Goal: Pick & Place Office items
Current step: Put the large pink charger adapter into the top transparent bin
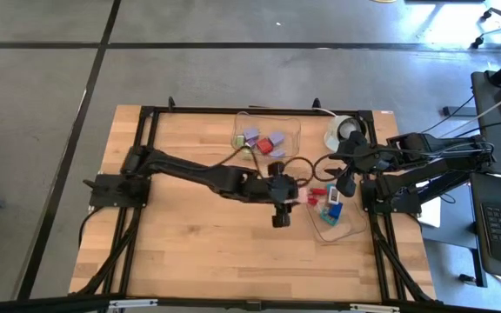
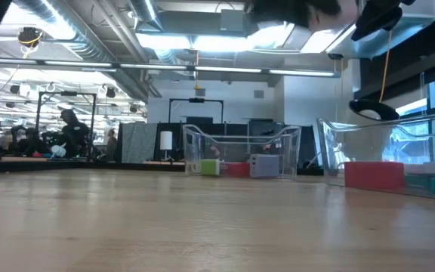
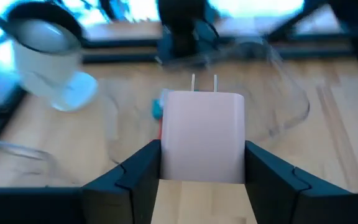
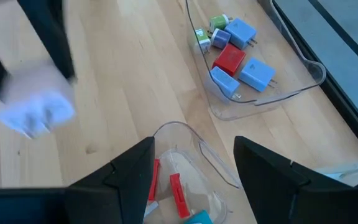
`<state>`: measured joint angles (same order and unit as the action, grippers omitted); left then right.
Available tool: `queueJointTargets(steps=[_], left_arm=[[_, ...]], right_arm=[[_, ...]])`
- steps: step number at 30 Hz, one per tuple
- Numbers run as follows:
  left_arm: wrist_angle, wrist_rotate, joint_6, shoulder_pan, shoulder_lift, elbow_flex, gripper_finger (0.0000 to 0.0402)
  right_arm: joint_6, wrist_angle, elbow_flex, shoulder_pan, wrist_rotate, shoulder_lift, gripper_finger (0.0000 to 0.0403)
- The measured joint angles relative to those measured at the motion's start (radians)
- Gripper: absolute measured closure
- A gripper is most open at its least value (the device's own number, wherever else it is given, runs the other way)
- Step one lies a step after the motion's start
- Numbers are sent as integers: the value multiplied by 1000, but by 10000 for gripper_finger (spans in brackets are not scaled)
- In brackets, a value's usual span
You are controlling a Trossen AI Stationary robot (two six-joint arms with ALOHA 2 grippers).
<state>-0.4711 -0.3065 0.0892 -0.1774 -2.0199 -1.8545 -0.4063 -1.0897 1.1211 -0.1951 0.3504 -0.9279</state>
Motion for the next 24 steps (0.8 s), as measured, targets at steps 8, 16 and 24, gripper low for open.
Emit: queueJointTargets(steps=[8, 16, 24], left_arm=[[-58, -228, 47, -75, 168, 0, 210], [-217, -376, 83, -102, 304, 0, 208], [-506, -266, 124, -46, 329, 0, 210]], right_arm=[[2, 0, 0, 0, 0, 0, 182], [-31, 0, 0, 0, 34, 0, 182], [-53, 12, 0, 0, 97, 0, 182]])
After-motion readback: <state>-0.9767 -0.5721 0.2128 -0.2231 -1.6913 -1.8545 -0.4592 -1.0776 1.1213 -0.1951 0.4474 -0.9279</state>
